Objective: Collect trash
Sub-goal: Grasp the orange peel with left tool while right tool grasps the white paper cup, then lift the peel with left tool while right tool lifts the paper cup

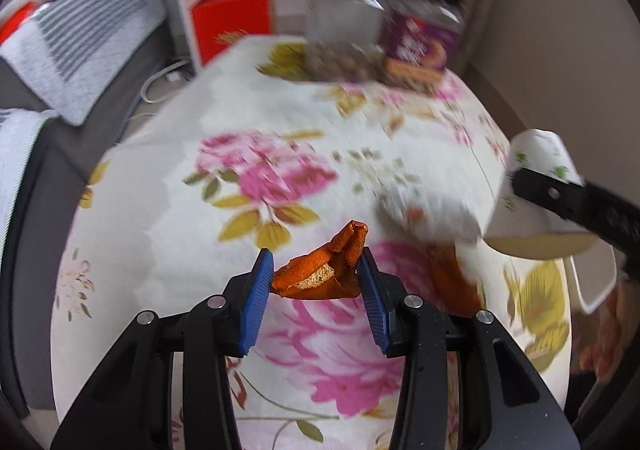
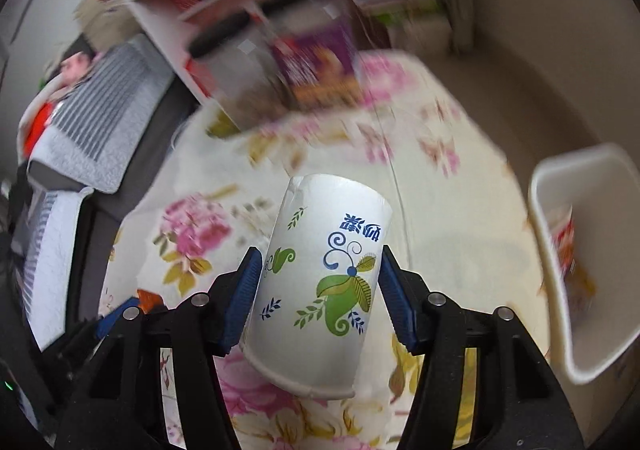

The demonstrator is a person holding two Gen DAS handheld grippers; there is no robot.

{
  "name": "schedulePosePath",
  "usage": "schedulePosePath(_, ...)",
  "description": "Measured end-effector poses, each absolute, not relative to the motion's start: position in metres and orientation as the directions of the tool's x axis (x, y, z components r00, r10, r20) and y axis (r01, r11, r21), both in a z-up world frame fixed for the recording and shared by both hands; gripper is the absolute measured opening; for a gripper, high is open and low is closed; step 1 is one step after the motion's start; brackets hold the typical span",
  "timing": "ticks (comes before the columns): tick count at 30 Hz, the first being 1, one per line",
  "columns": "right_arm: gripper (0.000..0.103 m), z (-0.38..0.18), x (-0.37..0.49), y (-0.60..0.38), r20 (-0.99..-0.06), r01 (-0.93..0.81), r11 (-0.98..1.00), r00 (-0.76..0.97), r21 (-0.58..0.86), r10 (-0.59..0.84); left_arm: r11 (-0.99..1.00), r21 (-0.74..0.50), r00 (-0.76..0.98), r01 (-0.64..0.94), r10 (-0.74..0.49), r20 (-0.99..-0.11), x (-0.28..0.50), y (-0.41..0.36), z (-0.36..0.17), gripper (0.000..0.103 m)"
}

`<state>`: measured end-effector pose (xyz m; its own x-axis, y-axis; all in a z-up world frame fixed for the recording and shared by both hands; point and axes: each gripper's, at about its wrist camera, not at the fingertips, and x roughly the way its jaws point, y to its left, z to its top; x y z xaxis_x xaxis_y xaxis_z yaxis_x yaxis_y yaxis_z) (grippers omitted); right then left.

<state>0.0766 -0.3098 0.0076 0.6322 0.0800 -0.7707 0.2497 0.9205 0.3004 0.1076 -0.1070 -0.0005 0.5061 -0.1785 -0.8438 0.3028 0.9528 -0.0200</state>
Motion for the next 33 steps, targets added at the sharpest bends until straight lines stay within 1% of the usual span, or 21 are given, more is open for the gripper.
schedulePosePath(2, 0.056, 0.018, 0.077, -0.303, -0.742, 0.217, 0.941, 0.669, 0.260, 0.051, 0.964, -0.024, 0.533, 0.265, -0.168, -0.829, 0.112, -0.104, 0.006, 0.044)
schedulePosePath(6, 0.056, 0.041, 0.071, -0.286, -0.661, 0.161, 0.978, 0.750, 0.131, -0.035, 0.982, -0.034, 0.594, 0.184, -0.139, -0.792, 0.115, -0.096, 0.020, 0.044)
schedulePosePath(9, 0.056, 0.054, 0.066, -0.274, -0.600, 0.141, 0.989, 0.796, 0.046, -0.086, 0.991, -0.033, 0.640, 0.132, -0.110, -0.760, 0.115, -0.093, 0.032, 0.044)
schedulePosePath(11, 0.056, 0.061, 0.062, -0.270, -0.570, 0.138, 0.990, 0.815, 0.017, -0.104, 0.994, -0.030, 0.675, 0.101, -0.091, -0.732, 0.114, -0.092, 0.042, 0.044)
schedulePosePath(17, 0.056, 0.074, 0.053, -0.275, -0.507, 0.154, 0.988, 0.849, -0.034, -0.149, 0.998, -0.021, 0.727, 0.067, -0.063, -0.684, 0.107, -0.096, 0.059, 0.045)
schedulePosePath(25, 0.056, 0.082, 0.039, -0.280, -0.469, 0.167, 0.984, 0.865, -0.066, -0.178, 0.997, 0.008, 0.758, 0.070, -0.048, -0.651, 0.095, -0.117, 0.069, 0.045)
schedulePosePath(33, 0.057, 0.089, 0.026, -0.292, -0.441, 0.200, 0.976, 0.870, -0.091, -0.220, 0.996, 0.008, 0.770, 0.087, -0.062, -0.635, 0.085, -0.139, 0.075, 0.045)
